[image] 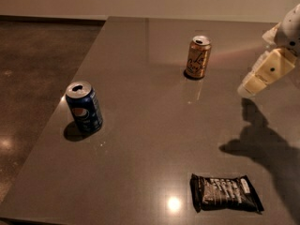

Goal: Knock orange can over

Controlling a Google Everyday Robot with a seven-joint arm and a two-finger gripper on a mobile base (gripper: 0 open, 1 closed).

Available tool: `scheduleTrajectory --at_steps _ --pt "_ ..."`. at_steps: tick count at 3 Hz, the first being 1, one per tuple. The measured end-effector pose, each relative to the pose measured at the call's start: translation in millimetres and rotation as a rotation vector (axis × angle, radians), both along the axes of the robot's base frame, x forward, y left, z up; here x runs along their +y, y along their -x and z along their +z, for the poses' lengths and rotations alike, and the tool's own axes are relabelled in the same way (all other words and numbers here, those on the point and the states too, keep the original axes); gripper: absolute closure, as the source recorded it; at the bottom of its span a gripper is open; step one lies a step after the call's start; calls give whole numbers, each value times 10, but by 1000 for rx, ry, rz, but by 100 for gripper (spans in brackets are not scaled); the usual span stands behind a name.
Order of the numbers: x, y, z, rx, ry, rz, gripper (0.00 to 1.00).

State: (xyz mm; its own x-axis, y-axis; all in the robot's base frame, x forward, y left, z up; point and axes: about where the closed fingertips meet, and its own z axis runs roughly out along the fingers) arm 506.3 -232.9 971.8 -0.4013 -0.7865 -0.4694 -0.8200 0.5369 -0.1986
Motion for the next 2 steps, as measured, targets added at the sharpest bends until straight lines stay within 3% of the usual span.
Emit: scheduleTrajectory --at_steps 1,2 --pt "5 -321 -76 -26 -76 -60 0" --pt "163 -679 -185 -63 -156 -102 0"
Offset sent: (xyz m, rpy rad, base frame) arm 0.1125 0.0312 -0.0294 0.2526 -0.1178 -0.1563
